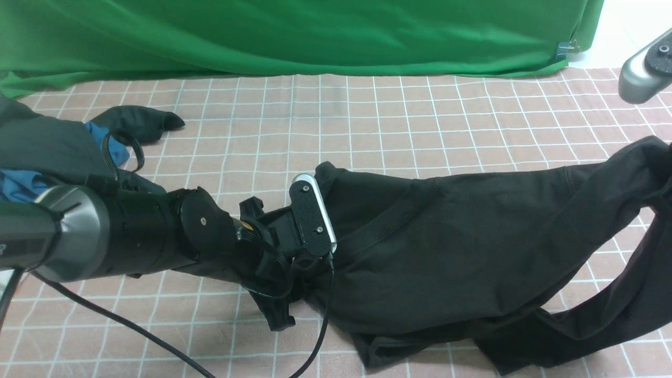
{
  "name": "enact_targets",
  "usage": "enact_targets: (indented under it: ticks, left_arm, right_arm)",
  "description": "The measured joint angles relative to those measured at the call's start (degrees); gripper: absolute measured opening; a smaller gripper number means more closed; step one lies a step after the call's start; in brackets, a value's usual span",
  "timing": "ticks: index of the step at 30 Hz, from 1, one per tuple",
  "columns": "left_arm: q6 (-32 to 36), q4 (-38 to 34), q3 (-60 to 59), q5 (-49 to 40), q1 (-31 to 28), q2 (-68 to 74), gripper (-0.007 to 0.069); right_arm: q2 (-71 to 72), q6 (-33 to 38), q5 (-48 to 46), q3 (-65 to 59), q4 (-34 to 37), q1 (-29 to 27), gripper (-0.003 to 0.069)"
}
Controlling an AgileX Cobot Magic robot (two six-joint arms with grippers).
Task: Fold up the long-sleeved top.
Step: Spread the long sleeves with your arms and place them on the tabletop
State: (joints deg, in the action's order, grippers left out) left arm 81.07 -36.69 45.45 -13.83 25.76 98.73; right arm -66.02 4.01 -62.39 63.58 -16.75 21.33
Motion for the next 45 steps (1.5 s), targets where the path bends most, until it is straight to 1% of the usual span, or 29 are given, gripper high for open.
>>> enact_targets:
  ticks: [1,4,6,7,10,11,14,15,17,18,19,20,22,23,25,26,27,29,30,31,33,35,37,38,39,40,42,44,45]
  left_arm:
    - [0.0,-0.69,0.0,-1.51,-0.02,-0.06,0.0348]
    - [-0.79,-1.39,-0.11,-6.05,-0.02,-1.99,0.0138]
    - [-3.15,-1.45,-0.11,-6.68,0.04,-5.0,0.0066]
    - [-4.41,-1.45,-0.11,-6.7,0.04,-5.89,0.0056]
    - [-11.99,0.64,0.75,-8.27,0.04,-13.45,0.0036]
    - [-17.62,3.74,2.34,-10.23,0.04,-18.26,0.0036]
    - [-31.06,14.43,7.49,-15.1,0.04,-27.14,0.0036]
    - [-35.13,19.04,9.37,-16.79,0.04,-28.59,0.0036]
    - [-46.27,29.49,15.76,-20.56,0.04,-32.83,0.0036]
    - [-50.23,35.04,18.52,-22.72,0.04,-33.99,0.0036]
    - [-54.0,38.34,21.5,-24.08,0.04,-35.11,0.0036]
    - [-58.24,44.69,25.51,-27.1,0.04,-35.87,0.0036]
    - [-62.21,50.4,30.76,-30.24,0.04,-36.29,0.0036]
    - [-65.03,55.47,37.38,-33.91,0.04,-36.44,0.0036]
    - [-66.6,59.03,46.98,-38.96,-0.03,-36.37,0.0036]
    - [-66.32,58.89,52.4,-41.16,-0.03,-36.21,0.0036]
    - [-66.0,58.59,54.08,-42.39,-0.03,-36.21,0.0036]
    - [-62.73,54.76,62.21,-47.15,-0.03,-36.1,0.0036]
    - [-62.53,54.33,62.71,-47.15,-0.03,-36.1,0.0036]
    - [-60.92,50.07,65.63,-50.19,-0.03,-36.24,0.0036]
    - [-60.1,44.86,65.83,-52.19,-0.03,-36.36,0.0036]
    - [-59.92,40.1,63.75,-53.46,-0.03,-36.06,0.0036]
    - [-58.22,31.36,57.68,-53.76,-0.03,-34.86,0.0036]
    - [-57.97,31.37,56.96,-53.67,-0.03,-34.7,0.0036]
    - [-55.28,22.83,50.62,-51.65,0.34,-32.8,0.0036]
    - [-53.27,18.6,46.39,-49.48,1.08,-31.39,0.0036]
    - [-49.89,14.03,38.12,-44.11,3.96,-28.3,0.0036]
    - [-48.69,12.61,33.29,-39.31,7.04,-25.48,0.0036]
    - [-48.06,12.61,30.08,-36.11,10.71,-23.34,0.0036]
  right_arm:
    - [0.0,0.0,0.39,0.0,0.0,0.0,0.009]
    - [0.0,0.04,2.15,0.0,0.16,0.0,0.009]
    - [0.0,0.04,3.39,0.0,0.16,0.0,0.009]
    - [0.0,0.04,3.65,0.0,0.16,0.0,0.009]
    - [-0.22,-0.02,6.41,1.17,0.16,0.0,0.009]
    - [-0.7,-0.23,8.23,2.48,0.23,0.0,0.009]
    - [-2.98,-1.54,13.33,6.43,0.87,0.0,0.009]
    - [-4.64,-1.52,15.03,8.42,1.65,0.0,0.009]
    - [-7.86,-0.34,18.21,13.6,3.94,0.0,0.009]
    - [-10.02,0.47,20.35,16.87,5.12,0.0,0.009]
    - [-11.4,0.88,21.01,19.09,5.7,0.0,0.009]
    - [-14.84,1.99,23.1,24.99,6.63,0.0,0.009]
    - [-17.42,2.89,24.15,29.85,7.45,0.0,0.009]
    - [-20.91,4.4,24.96,38.48,8.91,0.0,0.009]
    - [-25.36,6.56,25.53,49.86,11.14,0.0,0.009]
    - [-27.5,7.71,25.82,55.44,12.56,0.0,0.009]
    - [-28.13,8.02,25.83,57.56,12.78,0.0,0.009]
    - [-30.91,10.83,26.78,69.37,15.57,0.0,0.009]
    - [-31.05,11.05,26.92,70.24,16.1,0.0,0.009]
    - [-31.99,13.25,27.56,76.93,17.86,0.0,0.009]
    - [-32.05,16.22,27.85,81.62,18.89,0.0,0.009]
    - [-31.92,18.11,27.28,83.27,18.95,0.0,0.009]
    - [-31.91,19.21,24.46,83.3,18.21,-0.87,0.009]
    - [-32.0,19.3,24.0,83.19,17.94,-1.02,0.009]
    - [-32.68,19.78,19.05,81.3,17.67,-2.81,0.009]
    - [-33.37,19.83,16.57,79.92,17.54,-4.17,0.009]
    - [-35.3,19.97,10.02,74.51,17.39,-7.33,0.009]
    - [-37.11,19.97,6.65,69.85,17.11,-10.09,0.009]
    - [-38.15,19.97,4.47,65.25,16.75,-11.79,0.009]
